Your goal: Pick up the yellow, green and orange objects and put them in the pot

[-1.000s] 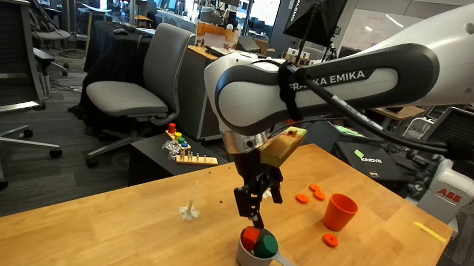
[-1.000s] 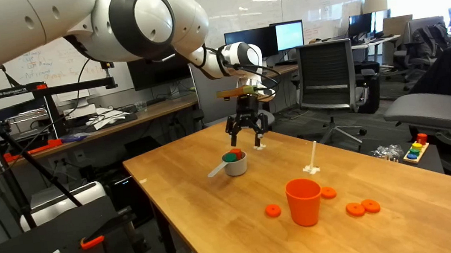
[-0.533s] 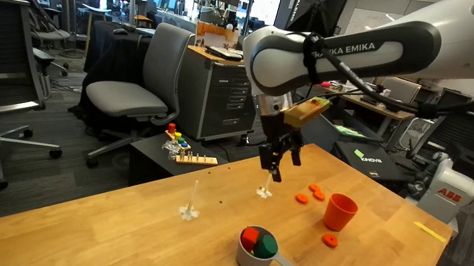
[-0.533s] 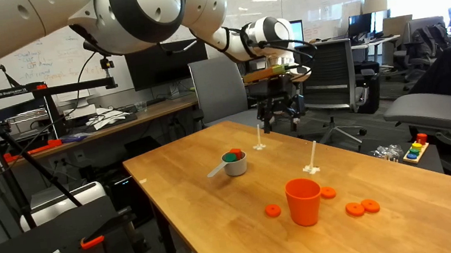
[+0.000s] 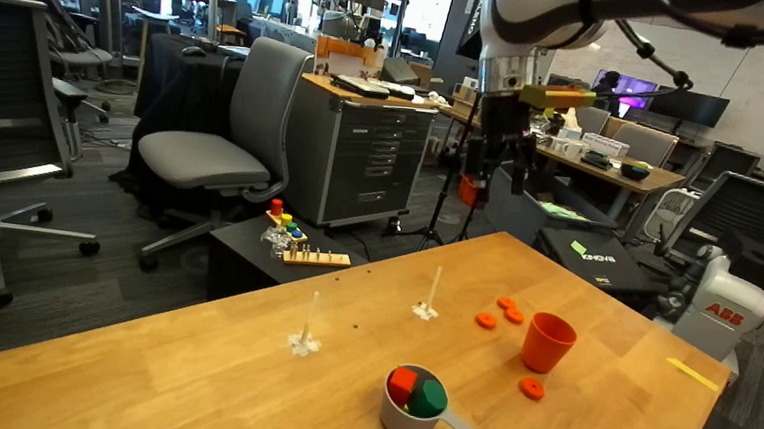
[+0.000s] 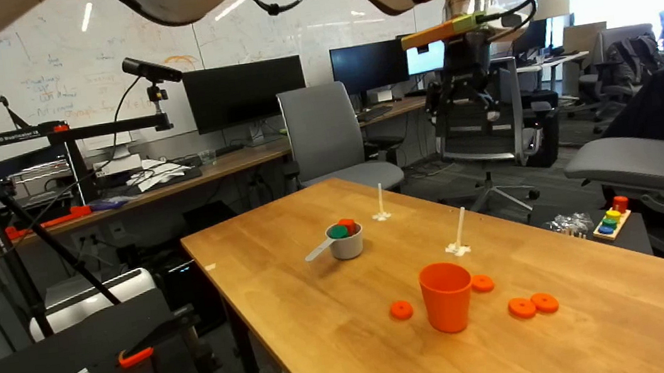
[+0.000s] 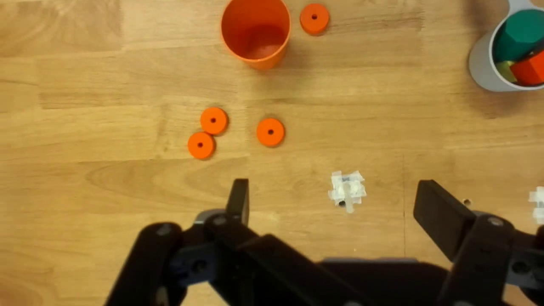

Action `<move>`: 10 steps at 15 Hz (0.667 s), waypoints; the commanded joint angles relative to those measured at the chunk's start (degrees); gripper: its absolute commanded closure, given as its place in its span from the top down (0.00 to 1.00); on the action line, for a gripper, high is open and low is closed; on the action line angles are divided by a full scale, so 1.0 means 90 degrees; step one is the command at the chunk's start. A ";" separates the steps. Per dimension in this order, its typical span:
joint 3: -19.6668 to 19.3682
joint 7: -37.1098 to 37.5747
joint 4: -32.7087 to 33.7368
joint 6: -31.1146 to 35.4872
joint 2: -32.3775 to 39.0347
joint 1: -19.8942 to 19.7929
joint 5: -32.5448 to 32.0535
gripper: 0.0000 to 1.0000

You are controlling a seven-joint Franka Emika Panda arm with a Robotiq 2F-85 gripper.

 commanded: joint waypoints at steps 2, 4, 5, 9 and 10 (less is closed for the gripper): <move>0.0228 -0.0197 -0.0710 0.0277 -0.0873 -0.0064 0.0301 1.00; 0.0347 -0.0272 -0.0996 0.0400 -0.1098 -0.0052 0.0428 1.00; 0.0414 -0.0328 -0.1170 0.0484 -0.1207 -0.0041 0.0471 1.00; 0.0773 -0.0716 -0.2068 0.1005 -0.1701 -0.0129 0.0844 1.00; 0.0828 -0.0788 -0.2274 0.1120 -0.1796 -0.0137 0.0924 1.00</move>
